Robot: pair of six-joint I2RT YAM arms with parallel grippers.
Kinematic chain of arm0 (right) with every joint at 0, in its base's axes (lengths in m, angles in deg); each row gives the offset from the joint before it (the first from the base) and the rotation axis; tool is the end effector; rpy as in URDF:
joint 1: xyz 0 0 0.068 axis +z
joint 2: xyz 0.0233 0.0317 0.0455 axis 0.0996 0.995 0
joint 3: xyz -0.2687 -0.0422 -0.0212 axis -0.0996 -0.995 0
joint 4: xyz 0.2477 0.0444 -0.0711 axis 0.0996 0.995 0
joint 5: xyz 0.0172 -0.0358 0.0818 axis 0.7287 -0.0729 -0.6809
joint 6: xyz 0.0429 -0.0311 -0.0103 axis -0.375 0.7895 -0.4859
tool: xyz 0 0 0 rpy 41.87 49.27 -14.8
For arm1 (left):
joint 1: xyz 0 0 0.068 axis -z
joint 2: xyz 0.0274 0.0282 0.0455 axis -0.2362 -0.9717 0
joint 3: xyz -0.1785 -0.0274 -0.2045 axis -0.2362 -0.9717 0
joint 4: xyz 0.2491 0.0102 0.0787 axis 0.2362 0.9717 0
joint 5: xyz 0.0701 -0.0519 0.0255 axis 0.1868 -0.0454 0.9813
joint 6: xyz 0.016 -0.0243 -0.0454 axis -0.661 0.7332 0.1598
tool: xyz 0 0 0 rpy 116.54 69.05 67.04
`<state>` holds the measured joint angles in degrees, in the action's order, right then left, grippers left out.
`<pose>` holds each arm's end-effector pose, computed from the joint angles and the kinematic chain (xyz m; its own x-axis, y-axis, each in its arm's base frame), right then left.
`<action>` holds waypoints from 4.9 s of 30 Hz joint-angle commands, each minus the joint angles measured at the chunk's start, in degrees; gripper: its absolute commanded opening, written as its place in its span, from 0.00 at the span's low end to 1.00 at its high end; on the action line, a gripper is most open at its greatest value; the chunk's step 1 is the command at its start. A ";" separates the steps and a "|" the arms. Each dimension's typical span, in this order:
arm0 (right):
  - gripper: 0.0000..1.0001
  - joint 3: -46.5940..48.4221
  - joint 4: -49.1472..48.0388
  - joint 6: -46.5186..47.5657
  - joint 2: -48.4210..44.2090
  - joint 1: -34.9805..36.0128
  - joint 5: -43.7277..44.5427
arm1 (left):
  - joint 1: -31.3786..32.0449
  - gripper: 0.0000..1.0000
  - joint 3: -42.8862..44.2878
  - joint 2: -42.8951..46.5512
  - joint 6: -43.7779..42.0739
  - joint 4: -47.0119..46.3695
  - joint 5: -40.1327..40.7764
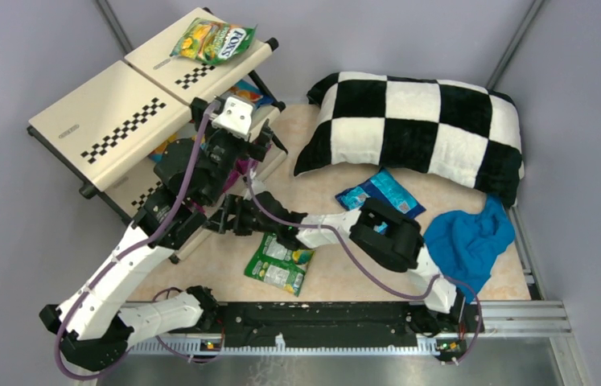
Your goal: Place and organize the candy bags onto the shelf
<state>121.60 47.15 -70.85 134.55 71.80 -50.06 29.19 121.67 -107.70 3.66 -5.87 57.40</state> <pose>0.2083 0.4724 0.1677 -0.8591 0.2383 -0.4530 -0.3549 0.3604 0.8626 0.1525 -0.1221 0.4852 0.2258 0.2480 -0.9421 0.2692 0.9135 0.3050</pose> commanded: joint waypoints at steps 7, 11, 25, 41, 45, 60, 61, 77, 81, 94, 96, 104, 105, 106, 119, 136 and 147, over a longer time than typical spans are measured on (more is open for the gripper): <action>0.88 -26.86 -5.35 16.38 -25.68 -10.69 -5.10 | -0.13 0.99 7.44 -4.69 9.96 2.15 -2.97; 0.92 -36.72 -4.96 20.05 -33.53 -13.73 -2.14 | -0.14 0.99 9.80 -5.52 21.61 8.31 -9.01; 0.92 -53.11 -14.95 13.58 -39.83 -20.09 -11.17 | -0.14 0.99 -17.93 7.72 53.74 11.76 -28.33; 0.92 -63.69 1.36 17.26 -53.88 -20.11 -12.11 | 9.24 0.99 -41.24 10.03 63.36 10.15 -20.18; 0.92 -63.43 7.73 19.02 -55.91 -20.12 -11.07 | 14.65 0.99 -43.62 8.62 65.70 10.14 -14.10; 0.97 -57.42 43.15 27.61 -73.60 -27.80 4.04 | 20.63 0.99 -50.94 7.67 69.03 5.17 -11.79; 0.99 -56.90 45.06 27.89 -75.41 -30.01 5.09 | 20.65 0.99 -51.30 8.23 68.95 4.42 -12.23; 0.96 -53.04 40.61 26.64 -64.98 -59.75 -8.64 | 20.62 0.99 -47.67 10.45 63.29 1.47 -16.20; 0.86 -55.28 35.73 25.17 -62.21 -59.70 -11.78 | 20.66 0.99 -46.31 9.96 61.22 1.45 -16.31; 0.63 -60.28 30.43 24.17 -60.06 -56.46 -10.27 | 20.61 0.99 -43.67 8.55 58.08 3.16 -16.91; 0.62 -60.12 30.42 24.54 -59.22 -54.45 -9.45 | 20.62 0.99 -43.75 8.80 58.39 2.31 -17.14; 0.62 -57.65 26.50 23.89 -55.48 -38.79 -9.76 | 20.61 0.99 -44.05 6.22 61.12 -3.45 -18.24; 0.62 -57.42 26.25 23.86 -55.35 -37.46 -10.47 | 20.61 0.99 -43.80 5.46 61.49 -4.18 -18.21; 0.62 -57.26 26.36 23.92 -55.66 -36.79 -11.28 | 20.63 0.99 -43.65 4.57 61.88 -5.10 -18.23; 0.93 -62.04 36.71 25.41 -74.98 -60.37 -14.16 | 18.13 0.99 -31.32 -21.87 65.08 -18.03 -16.69; 0.93 -66.80 27.00 24.20 -72.68 -65.54 -25.77 | 10.80 0.87 -30.22 -44.87 82.05 -33.72 -20.14; 0.93 -68.30 27.19 24.14 -72.73 -65.56 -27.17 | 9.29 0.56 -33.03 -50.01 86.57 -46.30 -23.33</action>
<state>53.47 75.98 -47.05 61.76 6.65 -76.01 39.05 90.70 -155.63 88.38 -46.80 35.08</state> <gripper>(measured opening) 0.927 0.649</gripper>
